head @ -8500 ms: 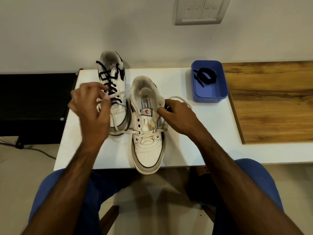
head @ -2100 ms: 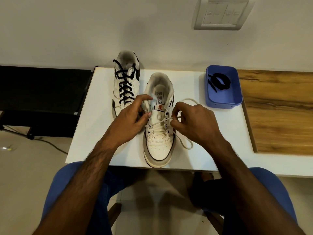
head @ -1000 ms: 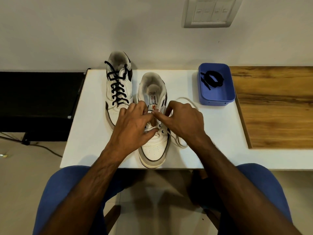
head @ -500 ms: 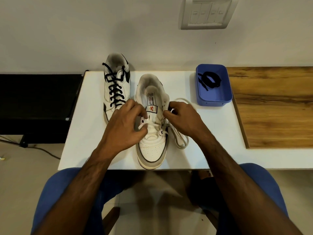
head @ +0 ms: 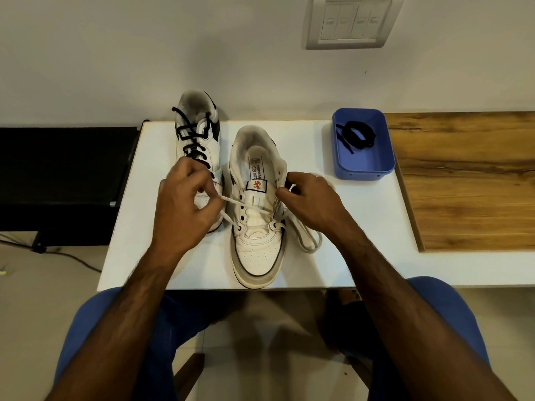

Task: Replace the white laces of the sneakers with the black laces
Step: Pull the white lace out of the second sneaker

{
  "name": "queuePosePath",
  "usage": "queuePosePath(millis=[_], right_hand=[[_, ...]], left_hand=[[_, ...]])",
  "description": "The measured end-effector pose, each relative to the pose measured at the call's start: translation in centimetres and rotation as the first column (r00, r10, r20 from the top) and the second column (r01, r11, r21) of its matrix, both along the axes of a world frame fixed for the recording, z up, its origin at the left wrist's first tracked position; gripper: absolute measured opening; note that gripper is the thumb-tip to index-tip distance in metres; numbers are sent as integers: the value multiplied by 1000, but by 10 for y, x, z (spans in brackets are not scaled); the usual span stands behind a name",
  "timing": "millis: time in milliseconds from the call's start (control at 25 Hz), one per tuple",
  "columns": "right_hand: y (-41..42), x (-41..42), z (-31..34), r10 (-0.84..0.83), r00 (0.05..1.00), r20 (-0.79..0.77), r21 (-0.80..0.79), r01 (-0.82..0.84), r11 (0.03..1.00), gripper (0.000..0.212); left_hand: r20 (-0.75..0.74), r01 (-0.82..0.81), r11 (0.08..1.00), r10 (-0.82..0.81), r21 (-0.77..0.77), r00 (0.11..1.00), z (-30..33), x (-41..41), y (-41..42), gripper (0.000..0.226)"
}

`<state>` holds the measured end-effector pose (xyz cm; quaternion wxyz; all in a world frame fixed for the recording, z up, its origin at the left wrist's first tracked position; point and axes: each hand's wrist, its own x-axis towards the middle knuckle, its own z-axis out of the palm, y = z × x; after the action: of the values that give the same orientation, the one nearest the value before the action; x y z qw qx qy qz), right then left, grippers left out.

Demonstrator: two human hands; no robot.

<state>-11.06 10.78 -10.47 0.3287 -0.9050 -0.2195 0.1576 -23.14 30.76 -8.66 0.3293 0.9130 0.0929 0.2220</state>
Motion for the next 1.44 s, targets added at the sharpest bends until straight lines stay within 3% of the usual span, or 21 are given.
queuePosePath(millis=[80,160,280,440,680,920,1040,1120,1240,1320,1440], right_hand=[[1,-1,0,-1,1000,1,0,1,1000,24],[1,-1,1,-6,1000,1,-3,6,1000,24],[2,-2,1,-14,1000,4,-5,14,1000,22],[2,-2,1,-14,1000,7,2,14,1000,22],[2,-3,3,-22,1000,1,1,22,1000,22],[3,-3,1,-18,1000,13,-8,18,1000,23],[2,0,-1,-8,1000,-21,-7,8,1000,27],[1,1,-2,2,1000,-26,-9,-2,1000,30],[1,1,-3,2,1000,-25,-8,-2,1000,28],[2,1,-3,2,1000,-20,-9,-2,1000,27],[1,1,-3,3,1000,-19,-9,-3,1000,27]], left_hand=[[-60,-9,993,16,118,998,2,-1,-3,18],[-143,104,954,-66,281,987,-3,2,-15,32],[-216,248,857,-164,452,963,-13,8,-29,25],[-241,249,883,-162,398,957,-19,8,-30,16],[-289,234,921,-142,312,947,-22,10,-37,39],[-280,240,929,-160,282,947,-26,11,-35,6],[-182,250,964,-231,90,956,-7,8,-20,11],[-101,165,986,-166,-17,981,3,1,0,15],[-376,125,991,-130,-37,918,1,-15,25,15],[-533,182,952,-289,-246,796,-3,-20,27,11],[-518,209,854,-464,-476,719,0,-20,26,17]])
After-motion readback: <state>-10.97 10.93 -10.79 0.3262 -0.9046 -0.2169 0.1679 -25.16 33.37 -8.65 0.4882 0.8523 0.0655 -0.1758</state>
